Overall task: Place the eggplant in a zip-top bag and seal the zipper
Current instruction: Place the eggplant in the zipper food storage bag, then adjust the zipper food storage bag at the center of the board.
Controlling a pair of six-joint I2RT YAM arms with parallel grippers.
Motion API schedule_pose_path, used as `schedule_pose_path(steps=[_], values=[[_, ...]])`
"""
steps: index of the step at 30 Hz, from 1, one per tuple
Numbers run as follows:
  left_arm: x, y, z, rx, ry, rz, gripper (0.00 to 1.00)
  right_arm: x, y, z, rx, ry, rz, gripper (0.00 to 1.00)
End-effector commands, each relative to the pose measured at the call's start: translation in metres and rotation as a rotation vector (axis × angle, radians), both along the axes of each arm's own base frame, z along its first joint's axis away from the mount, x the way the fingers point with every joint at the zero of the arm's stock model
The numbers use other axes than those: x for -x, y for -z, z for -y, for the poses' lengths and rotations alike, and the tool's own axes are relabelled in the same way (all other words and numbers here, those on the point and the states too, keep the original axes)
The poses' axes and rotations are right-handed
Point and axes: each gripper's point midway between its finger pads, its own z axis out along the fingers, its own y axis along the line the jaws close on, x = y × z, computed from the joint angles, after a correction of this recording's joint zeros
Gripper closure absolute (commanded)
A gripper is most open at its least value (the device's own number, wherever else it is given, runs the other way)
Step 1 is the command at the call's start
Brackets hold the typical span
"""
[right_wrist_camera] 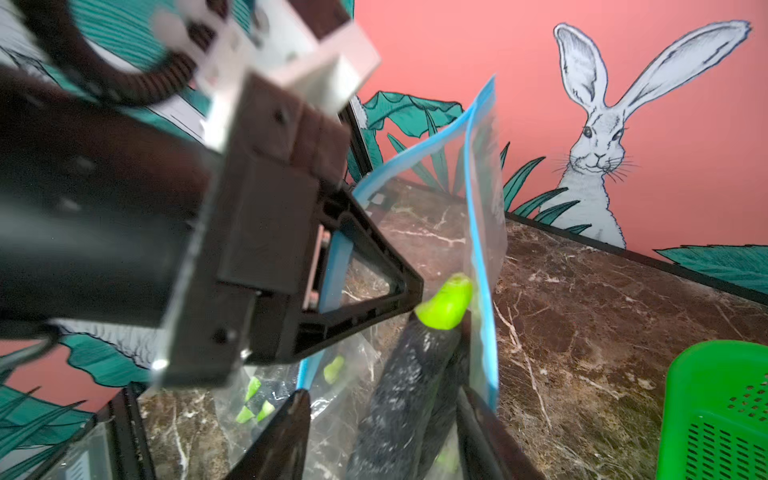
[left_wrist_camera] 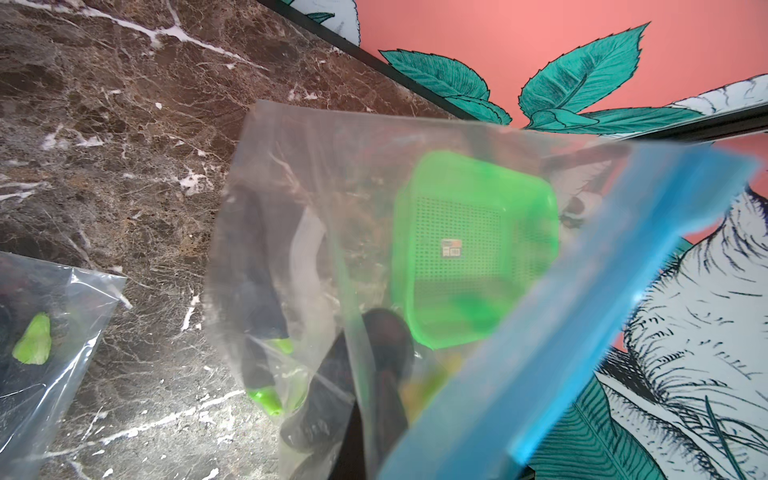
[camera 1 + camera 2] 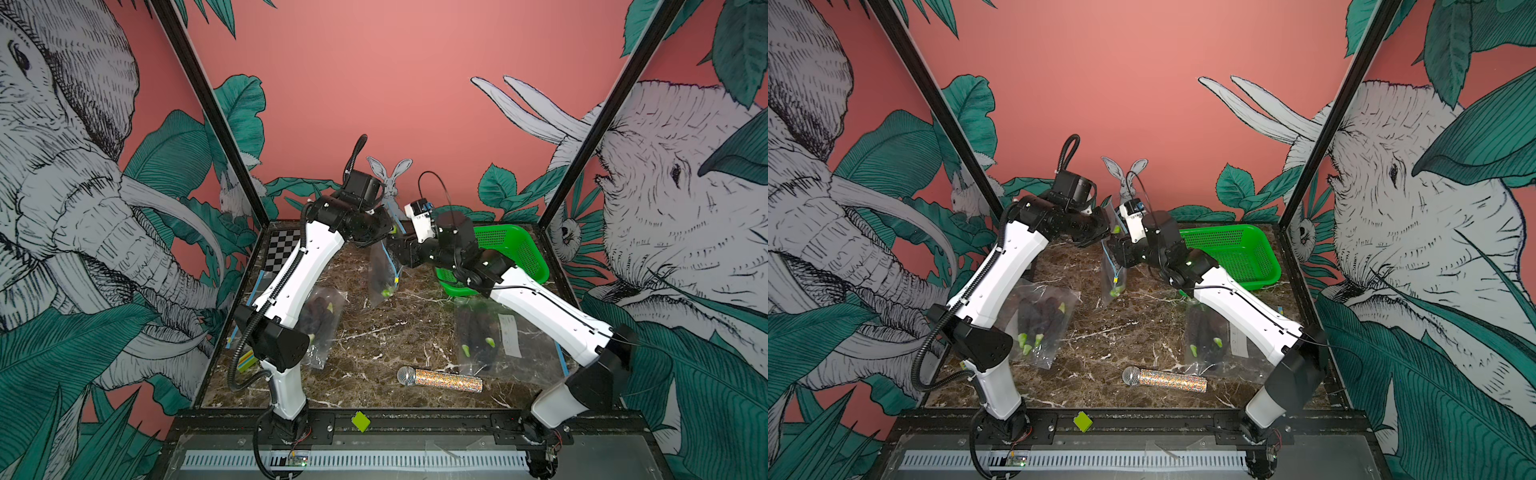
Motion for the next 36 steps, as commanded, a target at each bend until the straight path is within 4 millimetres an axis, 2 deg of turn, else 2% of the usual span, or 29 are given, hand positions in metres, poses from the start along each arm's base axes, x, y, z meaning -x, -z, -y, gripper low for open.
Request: schedule_pose_path(steps=[1,4,6,10,11,15,17,20,23,30,36], values=[[0.003,-0.032,-0.008,0.040,-0.029,0.070,1.00,0.013,-0.036,0.016,-0.081,-0.043,-0.021,0.41],[0.003,-0.034,-0.010,0.047,-0.040,0.073,1.00,0.012,-0.034,0.034,-0.116,-0.033,-0.050,0.41],[0.001,-0.035,-0.015,0.065,-0.070,0.062,1.00,0.018,-0.024,0.040,-0.111,-0.062,-0.042,0.40],[-0.005,-0.042,-0.034,0.101,-0.215,0.058,1.00,0.039,-0.007,0.046,-0.074,-0.137,0.050,0.40],[-0.006,-0.043,-0.038,0.126,-0.260,0.053,1.00,0.047,0.005,0.048,-0.057,-0.158,0.070,0.41],[-0.006,-0.052,-0.048,0.215,-0.377,0.071,1.00,0.071,0.006,0.064,-0.066,-0.178,0.202,0.44],[-0.006,-0.061,-0.049,0.256,-0.406,0.083,1.00,0.084,0.008,0.066,-0.065,-0.204,0.277,0.42],[-0.007,-0.066,-0.046,0.303,-0.419,0.073,1.00,0.092,0.016,0.058,-0.039,-0.223,0.342,0.41],[-0.005,-0.062,-0.044,0.335,-0.437,0.048,1.00,0.096,0.017,0.042,-0.038,-0.266,0.357,0.44],[0.003,-0.063,-0.051,0.397,-0.485,0.065,1.00,0.090,-0.008,0.021,-0.098,-0.273,0.444,0.51],[0.002,-0.065,-0.047,0.416,-0.471,0.064,1.00,0.090,-0.005,-0.003,-0.152,-0.312,0.423,0.54]])
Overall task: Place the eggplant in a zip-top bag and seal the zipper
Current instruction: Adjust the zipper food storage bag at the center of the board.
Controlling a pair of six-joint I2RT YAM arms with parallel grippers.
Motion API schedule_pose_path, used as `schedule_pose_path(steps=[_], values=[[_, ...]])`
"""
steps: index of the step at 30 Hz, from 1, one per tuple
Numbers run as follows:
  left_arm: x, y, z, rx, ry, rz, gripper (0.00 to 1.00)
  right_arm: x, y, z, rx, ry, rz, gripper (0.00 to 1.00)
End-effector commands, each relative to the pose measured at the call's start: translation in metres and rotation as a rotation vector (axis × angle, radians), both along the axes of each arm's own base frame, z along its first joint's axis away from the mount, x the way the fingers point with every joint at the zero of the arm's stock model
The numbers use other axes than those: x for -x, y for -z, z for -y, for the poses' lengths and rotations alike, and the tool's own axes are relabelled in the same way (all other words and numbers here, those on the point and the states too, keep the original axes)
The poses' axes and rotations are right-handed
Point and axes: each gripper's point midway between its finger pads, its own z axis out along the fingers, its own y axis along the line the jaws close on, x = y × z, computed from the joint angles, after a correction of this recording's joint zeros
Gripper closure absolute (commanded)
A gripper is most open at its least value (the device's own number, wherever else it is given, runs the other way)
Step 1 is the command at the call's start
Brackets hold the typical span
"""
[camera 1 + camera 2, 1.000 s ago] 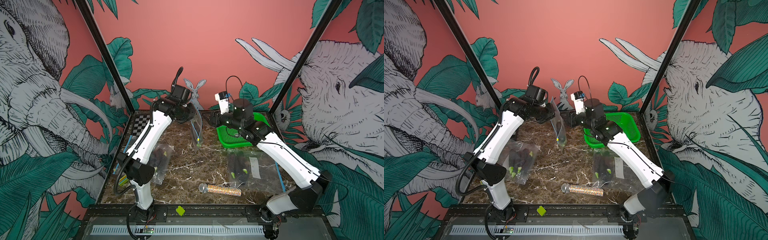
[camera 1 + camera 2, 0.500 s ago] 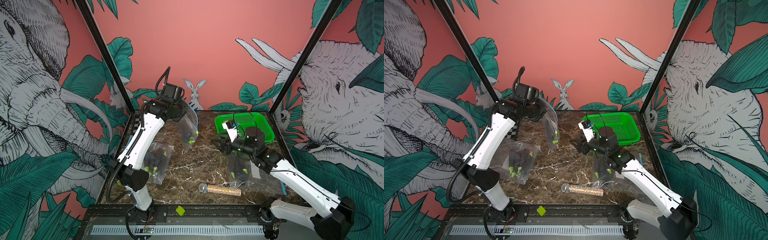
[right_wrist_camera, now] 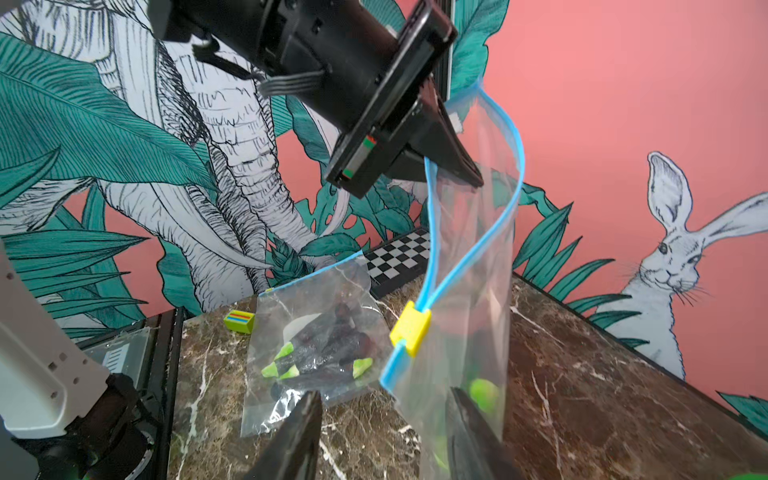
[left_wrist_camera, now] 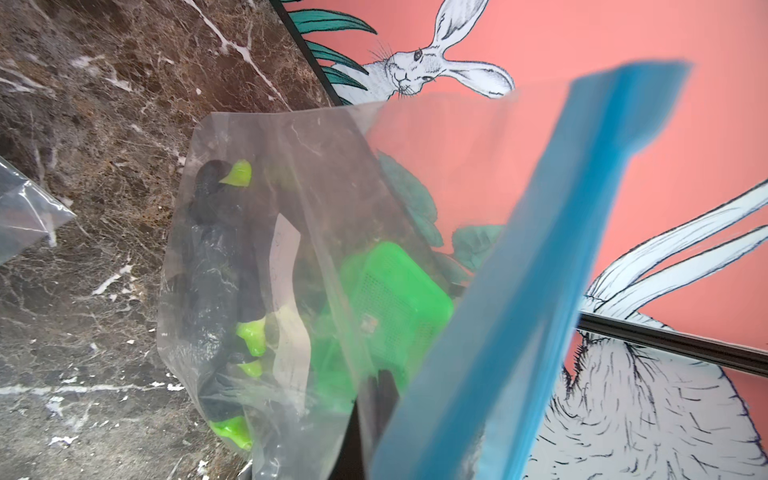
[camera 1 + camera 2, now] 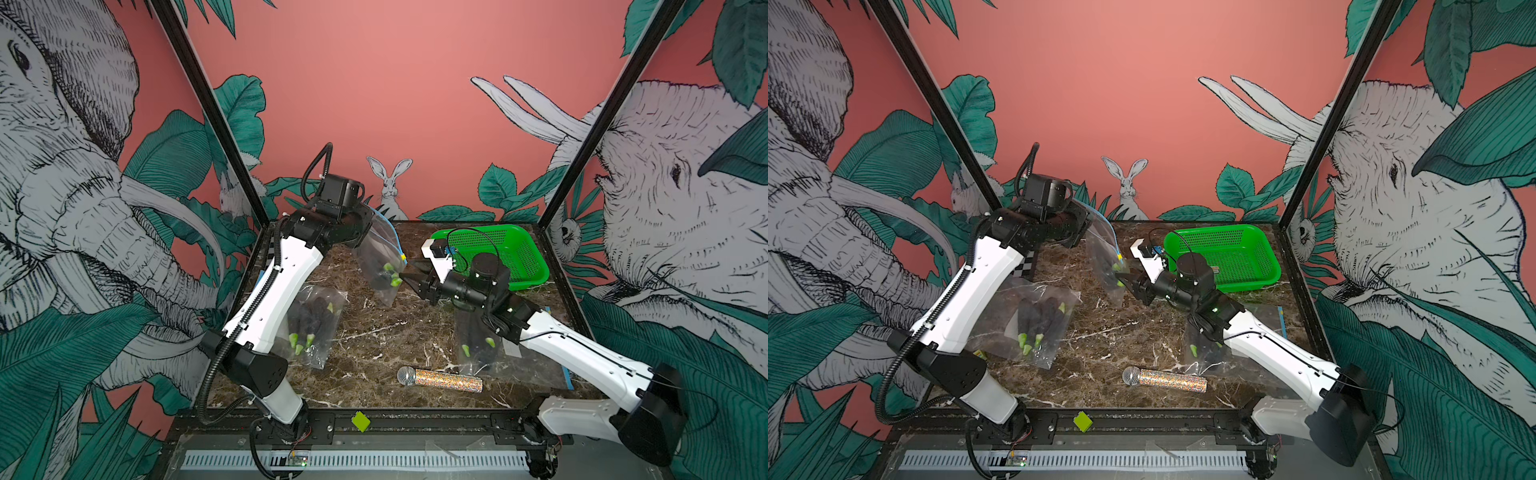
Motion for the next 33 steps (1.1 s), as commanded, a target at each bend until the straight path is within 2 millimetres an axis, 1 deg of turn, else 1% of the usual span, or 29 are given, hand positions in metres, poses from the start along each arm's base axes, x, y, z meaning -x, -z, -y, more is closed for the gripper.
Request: schedule_pose_path(steps=[1,4,10,15,18,20,24,30,33], values=[[0.005,-0.026,-0.001,0.065,-0.010,0.064,1.00,0.002,-0.025,-0.010,-0.086,-0.019,0.052,0.54],[0.004,-0.024,0.002,0.073,-0.002,0.064,1.00,-0.002,-0.023,-0.010,-0.095,0.006,0.054,0.56],[0.004,-0.026,0.004,0.081,0.008,0.074,1.00,-0.011,-0.027,-0.006,-0.097,0.064,0.081,0.59],[0.002,-0.026,0.008,0.090,0.019,0.078,1.00,-0.015,-0.023,-0.013,-0.088,0.048,0.069,0.60],[0.001,-0.026,0.008,0.094,0.019,0.079,1.00,-0.015,-0.018,-0.018,-0.092,0.033,0.046,0.58],[0.001,-0.027,0.010,0.101,0.023,0.084,1.00,-0.017,-0.017,-0.017,-0.098,0.044,0.044,0.58],[-0.001,-0.026,0.011,0.105,0.029,0.084,1.00,-0.018,-0.020,-0.015,-0.107,0.056,0.056,0.58],[0.000,-0.027,0.012,0.112,0.030,0.088,1.00,-0.022,-0.023,-0.009,-0.111,0.098,0.074,0.65],[-0.001,-0.027,0.013,0.116,0.032,0.090,1.00,-0.024,-0.018,-0.011,-0.107,0.097,0.064,0.62]])
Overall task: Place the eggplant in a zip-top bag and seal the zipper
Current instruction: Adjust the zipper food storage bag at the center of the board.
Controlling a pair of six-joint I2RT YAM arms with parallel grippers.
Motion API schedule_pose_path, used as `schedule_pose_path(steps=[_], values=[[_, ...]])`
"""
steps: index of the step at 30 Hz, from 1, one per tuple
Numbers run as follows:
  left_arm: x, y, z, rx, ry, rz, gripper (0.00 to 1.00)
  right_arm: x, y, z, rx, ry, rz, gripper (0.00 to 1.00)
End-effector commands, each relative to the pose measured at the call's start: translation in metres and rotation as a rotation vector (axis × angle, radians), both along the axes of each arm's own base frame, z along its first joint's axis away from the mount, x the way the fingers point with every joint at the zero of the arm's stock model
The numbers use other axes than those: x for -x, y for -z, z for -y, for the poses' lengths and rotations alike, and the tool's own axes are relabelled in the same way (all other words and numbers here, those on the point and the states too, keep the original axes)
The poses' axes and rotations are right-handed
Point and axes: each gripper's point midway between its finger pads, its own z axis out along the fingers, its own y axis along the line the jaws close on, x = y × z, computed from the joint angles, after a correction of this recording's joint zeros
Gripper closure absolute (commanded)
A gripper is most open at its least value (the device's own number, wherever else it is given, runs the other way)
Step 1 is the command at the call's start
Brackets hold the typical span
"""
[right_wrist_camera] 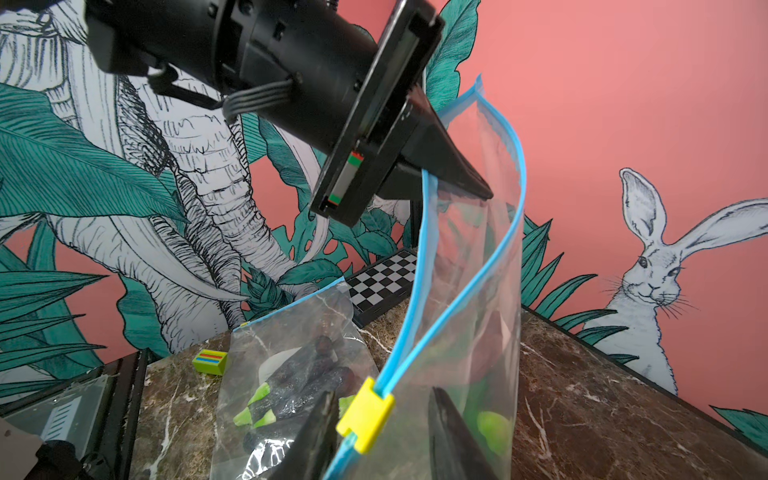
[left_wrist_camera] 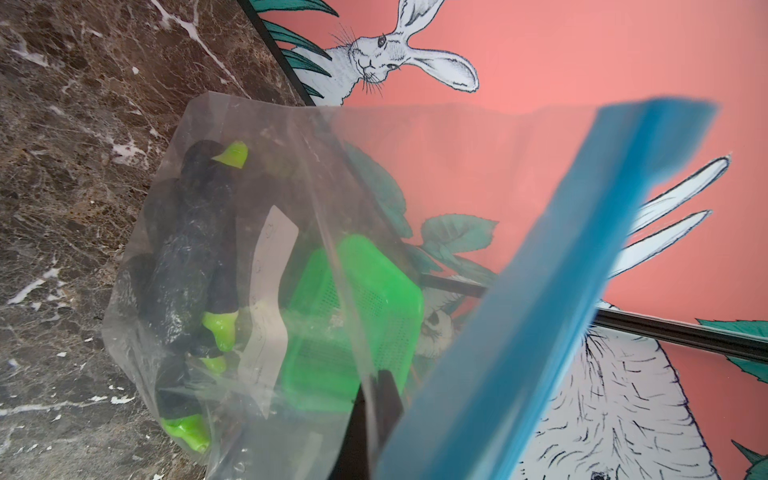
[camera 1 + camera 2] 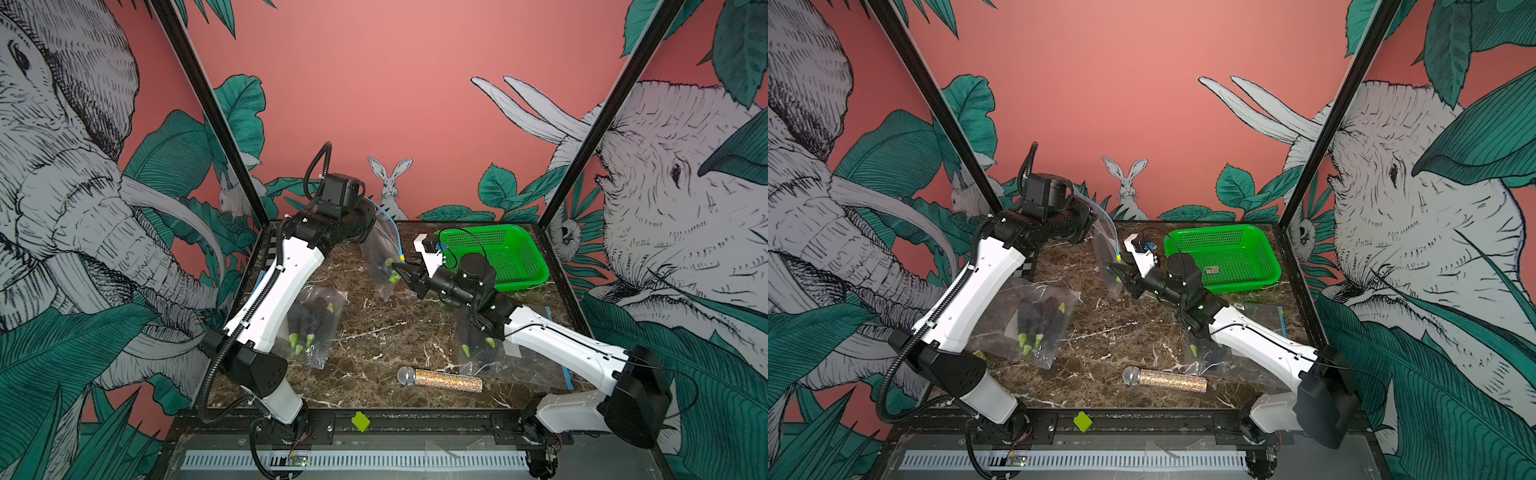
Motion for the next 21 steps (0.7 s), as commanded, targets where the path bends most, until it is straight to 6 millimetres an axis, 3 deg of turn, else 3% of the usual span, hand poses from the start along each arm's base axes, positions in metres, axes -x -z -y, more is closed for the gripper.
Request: schedule_pose_path(steps=[1,7,11,21], values=[[0.008,-0.019,-0.002,0.042,-0.001,0.043,1.00,0.001,-0.019,0.001,-0.054,0.010,0.048,0.62],[0.007,-0.020,-0.001,0.054,0.001,0.048,1.00,-0.001,-0.018,0.004,-0.060,0.029,0.053,0.65],[0.006,-0.021,0.000,0.059,0.003,0.052,1.00,-0.003,-0.012,0.005,-0.050,0.041,0.045,0.59],[0.005,-0.020,0.002,0.062,0.004,0.051,1.00,-0.006,-0.002,0.011,-0.047,0.079,0.044,0.58]])
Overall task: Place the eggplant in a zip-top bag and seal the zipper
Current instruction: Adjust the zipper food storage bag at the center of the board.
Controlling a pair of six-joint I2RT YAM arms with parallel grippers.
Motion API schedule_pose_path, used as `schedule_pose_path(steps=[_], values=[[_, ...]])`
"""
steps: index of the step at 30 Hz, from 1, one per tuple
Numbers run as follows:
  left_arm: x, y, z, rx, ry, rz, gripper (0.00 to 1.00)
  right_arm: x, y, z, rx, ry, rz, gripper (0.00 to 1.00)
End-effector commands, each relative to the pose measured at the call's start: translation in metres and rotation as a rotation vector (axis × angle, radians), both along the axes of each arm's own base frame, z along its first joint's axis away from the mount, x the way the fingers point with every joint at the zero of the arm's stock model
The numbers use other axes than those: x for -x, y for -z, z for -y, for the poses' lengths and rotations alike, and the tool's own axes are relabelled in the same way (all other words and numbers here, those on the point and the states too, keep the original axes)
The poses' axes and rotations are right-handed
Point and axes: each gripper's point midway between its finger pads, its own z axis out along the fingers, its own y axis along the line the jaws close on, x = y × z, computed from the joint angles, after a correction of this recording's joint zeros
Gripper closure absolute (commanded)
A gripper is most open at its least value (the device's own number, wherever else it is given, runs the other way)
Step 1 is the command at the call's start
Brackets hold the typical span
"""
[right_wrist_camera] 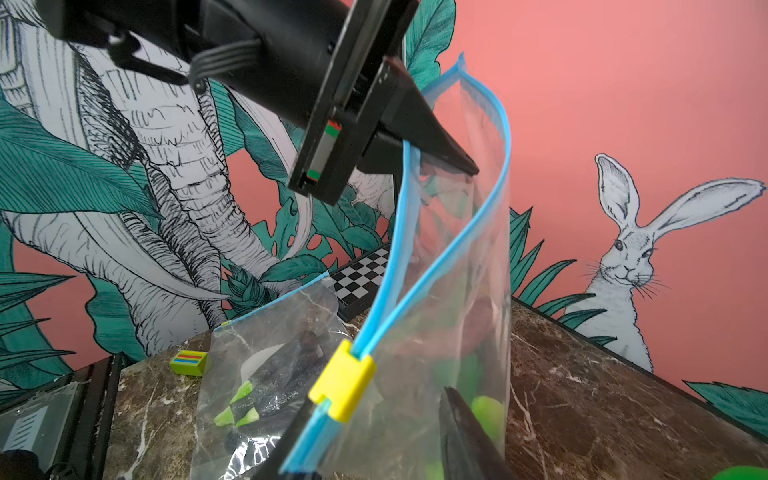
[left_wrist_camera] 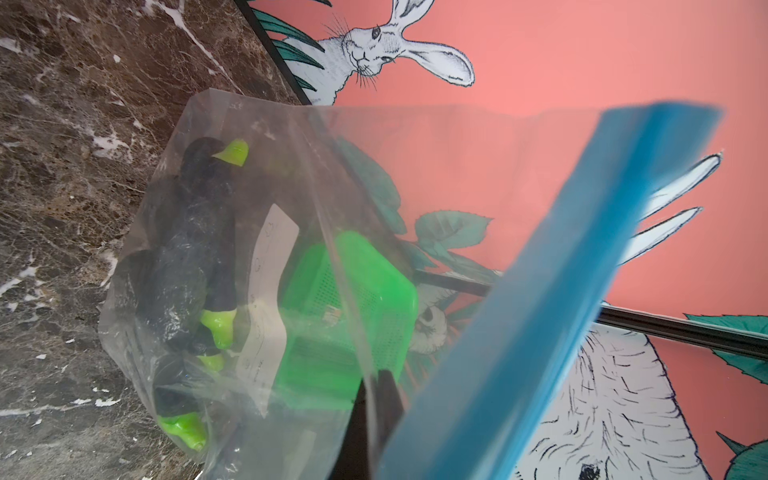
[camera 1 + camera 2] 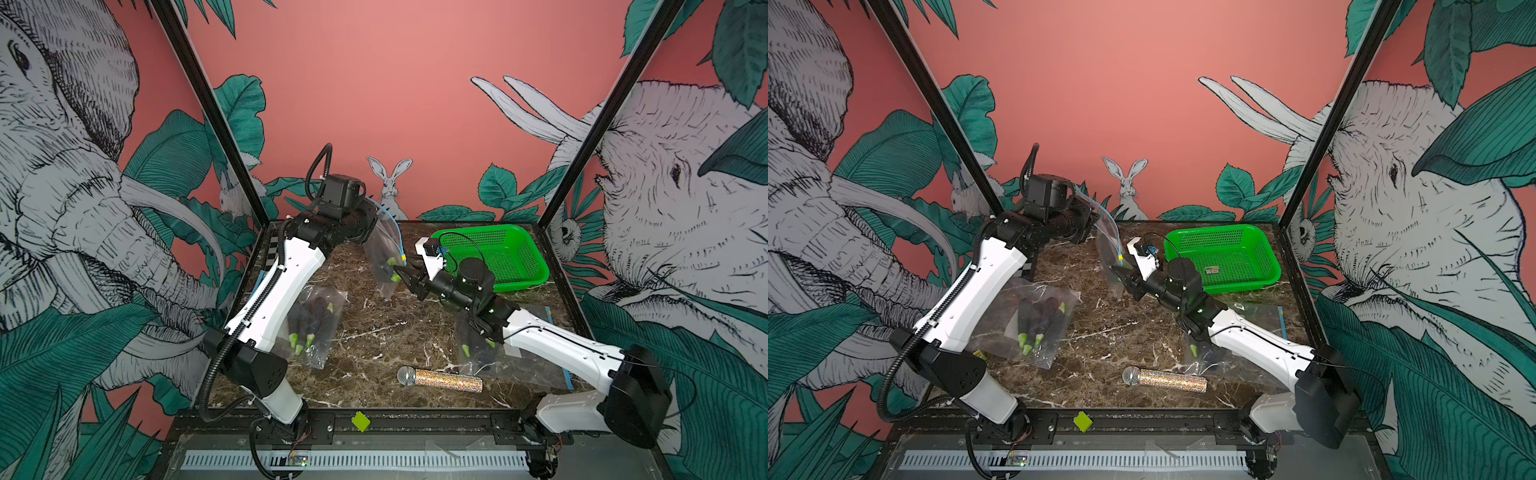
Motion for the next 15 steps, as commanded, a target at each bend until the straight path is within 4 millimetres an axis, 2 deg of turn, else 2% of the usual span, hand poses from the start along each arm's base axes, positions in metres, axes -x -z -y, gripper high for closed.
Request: schedule_pose_path(steps=[1,10,13,15], values=[[0.0065,-0.0207,-0.0027,0.039,-0.007,0.046,1.00,0.0002,-0.0211,0.0050,-0.052,0.026,0.058,0.58],[0.0060,-0.0199,-0.0024,0.043,-0.007,0.045,1.00,-0.0025,-0.0271,0.0092,-0.069,0.055,0.087,0.64],[0.0056,-0.0200,-0.0017,0.046,-0.006,0.047,1.00,-0.0044,-0.0267,0.0088,-0.069,0.059,0.092,0.71],[0.0060,-0.0202,-0.0009,0.050,-0.002,0.048,1.00,-0.0056,-0.0269,0.0100,-0.073,0.070,0.095,0.82]])
